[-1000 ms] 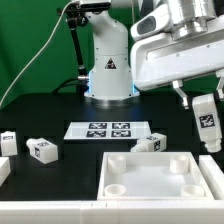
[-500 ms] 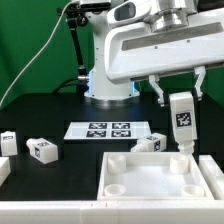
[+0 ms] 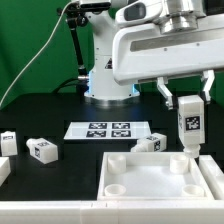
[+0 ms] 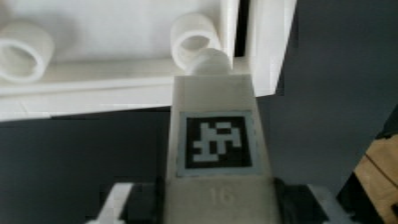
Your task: Assemble one leg
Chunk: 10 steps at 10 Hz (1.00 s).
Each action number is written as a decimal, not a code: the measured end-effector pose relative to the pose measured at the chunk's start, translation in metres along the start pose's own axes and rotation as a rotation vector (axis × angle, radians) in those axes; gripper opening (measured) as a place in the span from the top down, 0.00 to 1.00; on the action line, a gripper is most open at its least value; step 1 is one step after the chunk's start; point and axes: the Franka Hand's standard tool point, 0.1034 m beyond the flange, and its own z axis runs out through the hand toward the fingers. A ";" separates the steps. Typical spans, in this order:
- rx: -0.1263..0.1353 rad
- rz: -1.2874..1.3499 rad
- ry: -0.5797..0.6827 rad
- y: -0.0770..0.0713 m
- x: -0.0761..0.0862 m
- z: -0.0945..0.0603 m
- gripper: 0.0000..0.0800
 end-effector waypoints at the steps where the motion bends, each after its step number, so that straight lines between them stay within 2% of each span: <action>1: 0.000 -0.023 -0.010 -0.003 0.004 0.003 0.65; 3: 0.000 -0.066 -0.004 -0.010 0.004 0.011 0.65; 7: 0.000 -0.073 -0.004 -0.010 0.003 0.013 0.65; 10: -0.003 -0.105 -0.009 -0.007 -0.005 0.029 0.65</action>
Offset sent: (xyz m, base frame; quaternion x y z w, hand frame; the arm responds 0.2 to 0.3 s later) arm 0.0000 0.0000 0.0000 0.0000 0.0000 0.0000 1.0000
